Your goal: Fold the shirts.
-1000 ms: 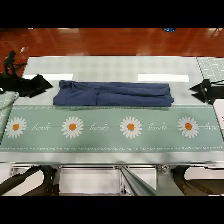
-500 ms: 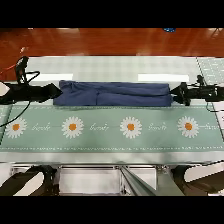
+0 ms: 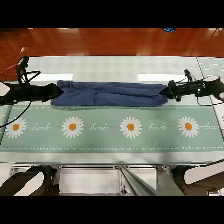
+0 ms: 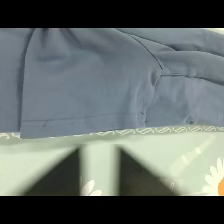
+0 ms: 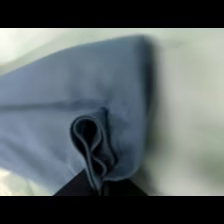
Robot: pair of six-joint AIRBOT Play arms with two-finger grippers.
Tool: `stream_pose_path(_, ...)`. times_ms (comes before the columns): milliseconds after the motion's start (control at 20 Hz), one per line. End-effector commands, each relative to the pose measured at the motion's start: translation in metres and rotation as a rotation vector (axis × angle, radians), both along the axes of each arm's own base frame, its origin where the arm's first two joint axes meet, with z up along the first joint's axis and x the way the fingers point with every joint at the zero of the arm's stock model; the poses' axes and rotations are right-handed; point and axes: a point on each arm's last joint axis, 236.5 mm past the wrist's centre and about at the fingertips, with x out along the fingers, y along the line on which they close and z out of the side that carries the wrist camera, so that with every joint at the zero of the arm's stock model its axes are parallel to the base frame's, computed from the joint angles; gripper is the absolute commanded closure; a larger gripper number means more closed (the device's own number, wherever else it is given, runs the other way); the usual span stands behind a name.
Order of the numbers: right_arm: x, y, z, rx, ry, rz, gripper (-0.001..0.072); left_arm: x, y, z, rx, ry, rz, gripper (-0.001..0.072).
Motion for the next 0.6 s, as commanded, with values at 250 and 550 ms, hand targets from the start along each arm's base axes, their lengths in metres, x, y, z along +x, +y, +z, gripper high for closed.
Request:
stream_pose_path(250, -0.085, 0.008, 0.141, -0.249, -0.3, 0.127, 0.0685, -0.016, -0.104, 0.0, -0.069, -0.029, -0.264, 0.0682)
stream_pose_path(550, -0.167, 0.036, 0.189, -0.262, -0.403, 0.083, 0.0685, -0.032, -0.269, -0.041, -0.07, 0.077, -0.608, 0.0682)
